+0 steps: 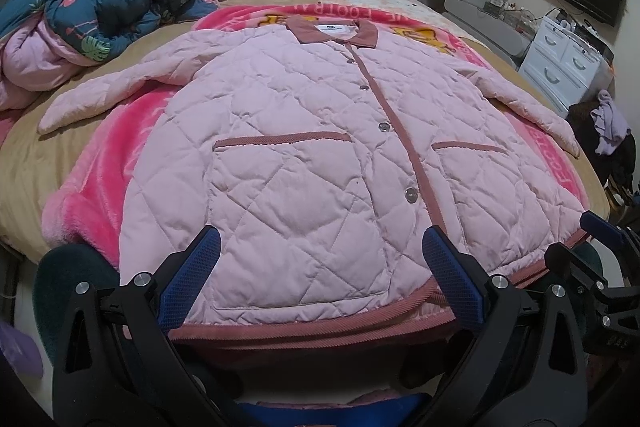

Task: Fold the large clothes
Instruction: 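Move both grippers forward over the pink jacket toward its collar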

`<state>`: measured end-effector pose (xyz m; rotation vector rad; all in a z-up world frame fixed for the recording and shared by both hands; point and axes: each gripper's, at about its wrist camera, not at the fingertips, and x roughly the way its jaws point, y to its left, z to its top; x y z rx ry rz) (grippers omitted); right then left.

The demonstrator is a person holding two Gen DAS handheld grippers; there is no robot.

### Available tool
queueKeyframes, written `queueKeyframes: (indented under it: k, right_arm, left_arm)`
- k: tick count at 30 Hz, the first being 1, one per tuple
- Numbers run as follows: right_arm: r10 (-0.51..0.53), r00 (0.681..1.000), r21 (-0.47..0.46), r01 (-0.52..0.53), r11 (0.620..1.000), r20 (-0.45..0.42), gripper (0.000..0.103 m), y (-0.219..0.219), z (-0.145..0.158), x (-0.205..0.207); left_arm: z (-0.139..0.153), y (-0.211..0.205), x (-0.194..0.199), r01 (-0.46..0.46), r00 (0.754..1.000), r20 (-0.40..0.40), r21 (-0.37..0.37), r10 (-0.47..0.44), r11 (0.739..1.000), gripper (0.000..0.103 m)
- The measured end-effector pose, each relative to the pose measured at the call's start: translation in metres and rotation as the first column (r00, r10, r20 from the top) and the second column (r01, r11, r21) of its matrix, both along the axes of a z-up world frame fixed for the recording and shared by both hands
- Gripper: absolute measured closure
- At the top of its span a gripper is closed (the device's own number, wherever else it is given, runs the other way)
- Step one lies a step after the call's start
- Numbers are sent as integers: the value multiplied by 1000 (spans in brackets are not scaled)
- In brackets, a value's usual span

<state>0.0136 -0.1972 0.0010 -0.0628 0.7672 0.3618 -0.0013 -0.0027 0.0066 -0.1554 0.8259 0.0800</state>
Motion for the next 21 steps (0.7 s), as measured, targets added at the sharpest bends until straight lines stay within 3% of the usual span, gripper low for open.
queueKeyframes:
  k: [21]
  right_arm:
    - [-5, 1000, 10, 5, 1000, -18, 4, -1, -1, 2]
  left_arm:
    - [-1, -3, 0, 8, 1000, 1, 6, -8, 1000, 8]
